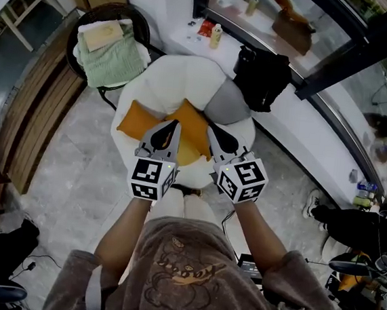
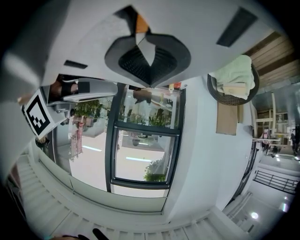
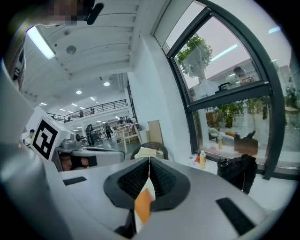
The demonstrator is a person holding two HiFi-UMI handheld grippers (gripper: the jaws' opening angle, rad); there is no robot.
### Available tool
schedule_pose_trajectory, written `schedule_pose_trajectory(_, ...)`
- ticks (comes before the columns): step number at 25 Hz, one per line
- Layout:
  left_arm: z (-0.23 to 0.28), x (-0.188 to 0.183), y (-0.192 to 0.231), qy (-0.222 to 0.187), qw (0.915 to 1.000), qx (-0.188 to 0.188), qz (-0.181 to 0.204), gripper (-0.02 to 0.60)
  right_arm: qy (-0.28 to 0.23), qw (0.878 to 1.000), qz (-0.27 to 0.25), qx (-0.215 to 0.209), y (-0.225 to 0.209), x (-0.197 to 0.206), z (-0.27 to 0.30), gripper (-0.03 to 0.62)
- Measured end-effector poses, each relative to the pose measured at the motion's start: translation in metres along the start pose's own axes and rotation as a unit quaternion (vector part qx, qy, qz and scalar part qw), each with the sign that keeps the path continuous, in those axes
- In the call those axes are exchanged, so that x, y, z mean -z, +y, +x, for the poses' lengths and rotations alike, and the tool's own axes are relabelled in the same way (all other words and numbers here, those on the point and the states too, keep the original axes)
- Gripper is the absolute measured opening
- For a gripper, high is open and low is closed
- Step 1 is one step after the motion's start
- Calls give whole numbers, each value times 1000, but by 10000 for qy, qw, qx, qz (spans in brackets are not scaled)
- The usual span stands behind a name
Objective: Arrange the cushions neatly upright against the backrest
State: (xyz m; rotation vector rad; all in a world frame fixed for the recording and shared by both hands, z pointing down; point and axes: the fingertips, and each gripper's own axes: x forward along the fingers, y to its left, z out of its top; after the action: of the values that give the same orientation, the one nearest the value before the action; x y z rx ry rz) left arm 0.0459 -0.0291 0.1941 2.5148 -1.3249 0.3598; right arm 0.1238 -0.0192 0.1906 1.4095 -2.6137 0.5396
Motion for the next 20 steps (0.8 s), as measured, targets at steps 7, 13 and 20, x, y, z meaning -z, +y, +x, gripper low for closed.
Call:
schedule_pose_trajectory(7, 26, 12, 22, 33, 10000, -3, -40, 5, 27, 9999, 5, 151, -18, 11, 24, 20)
schedule_pose_trajectory(13, 39, 34, 37, 105, 9999, -6, -78, 5, 113, 9996, 35, 245, -24, 36, 39, 20)
schedule_pose_trajectory(20, 58, 73, 47, 210, 9997, 12, -102, 5, 130, 9996, 67, 253, -30, 69, 55, 20)
